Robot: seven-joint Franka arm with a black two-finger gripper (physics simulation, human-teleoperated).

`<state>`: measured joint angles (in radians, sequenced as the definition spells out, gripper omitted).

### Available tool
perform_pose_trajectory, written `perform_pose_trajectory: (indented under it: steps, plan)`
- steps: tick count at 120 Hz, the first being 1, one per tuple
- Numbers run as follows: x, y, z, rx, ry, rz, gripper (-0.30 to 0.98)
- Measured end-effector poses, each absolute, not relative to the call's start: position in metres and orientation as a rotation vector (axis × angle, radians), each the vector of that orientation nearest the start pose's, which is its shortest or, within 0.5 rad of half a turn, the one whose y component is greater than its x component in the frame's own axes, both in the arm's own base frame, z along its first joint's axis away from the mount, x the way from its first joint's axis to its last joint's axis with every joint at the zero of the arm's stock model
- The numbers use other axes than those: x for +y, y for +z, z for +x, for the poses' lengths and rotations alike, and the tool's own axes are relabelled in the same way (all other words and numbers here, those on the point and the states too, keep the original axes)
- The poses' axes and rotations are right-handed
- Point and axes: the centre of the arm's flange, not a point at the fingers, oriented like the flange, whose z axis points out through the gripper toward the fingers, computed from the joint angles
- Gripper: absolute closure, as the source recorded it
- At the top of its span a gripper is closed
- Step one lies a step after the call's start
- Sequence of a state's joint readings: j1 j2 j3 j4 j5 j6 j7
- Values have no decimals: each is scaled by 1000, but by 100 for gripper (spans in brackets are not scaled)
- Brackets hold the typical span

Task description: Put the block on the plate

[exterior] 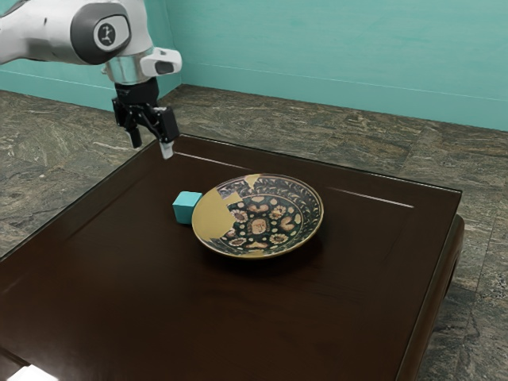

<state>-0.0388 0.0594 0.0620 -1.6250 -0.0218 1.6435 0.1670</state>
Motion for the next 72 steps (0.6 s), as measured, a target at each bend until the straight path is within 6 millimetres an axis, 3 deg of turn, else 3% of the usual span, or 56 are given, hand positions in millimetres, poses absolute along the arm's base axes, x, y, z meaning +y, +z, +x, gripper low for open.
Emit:
perform_pose_trajectory:
  steps: [15, 35, 54, 62, 72]
  plan:
    - [7, 562, 582, 246, 52, -3158, 0]
    - [7, 519, 618, 209, 80, -3152, 0]
    - [42, 467, 671, -54, 87, -3111, 0]
    - [49, 447, 683, -186, 70, -3094, 0]
    - [49, 439, 690, -376, 25, -3078, 0]
